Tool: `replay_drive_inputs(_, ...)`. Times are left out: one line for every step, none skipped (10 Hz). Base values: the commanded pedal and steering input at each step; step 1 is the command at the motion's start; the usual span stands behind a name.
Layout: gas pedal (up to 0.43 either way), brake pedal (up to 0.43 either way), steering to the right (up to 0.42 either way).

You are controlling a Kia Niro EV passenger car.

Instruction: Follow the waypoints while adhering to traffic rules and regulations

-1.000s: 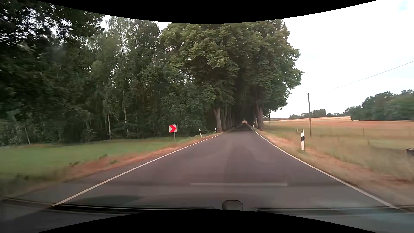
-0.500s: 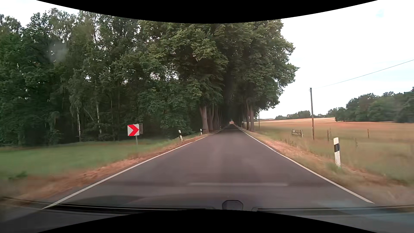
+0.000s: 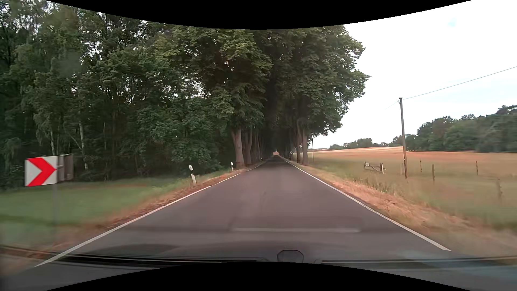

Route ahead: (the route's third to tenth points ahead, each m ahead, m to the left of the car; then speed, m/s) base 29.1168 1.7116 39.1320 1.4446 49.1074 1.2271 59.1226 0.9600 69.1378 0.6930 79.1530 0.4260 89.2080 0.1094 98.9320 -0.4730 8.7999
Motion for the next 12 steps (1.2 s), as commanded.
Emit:
replay_drive_inputs(0.000,0.000,0.041)
replay_drive_inputs(0.000,0.000,0.036)
replay_drive_inputs(0.000,0.000,0.025)
replay_drive_inputs(0.000,0.000,0.015)
replay_drive_inputs(0.000,0.000,0.010)
replay_drive_inputs(0.000,0.000,0.005)
replay_drive_inputs(0.000,0.000,0.005)
replay_drive_inputs(0.000,0.000,0.005)
replay_drive_inputs(0.000,0.000,0.005)
replay_drive_inputs(0.000,0.000,0.006)
replay_drive_inputs(0.000,0.000,0.006)
replay_drive_inputs(0.000,0.000,0.005)
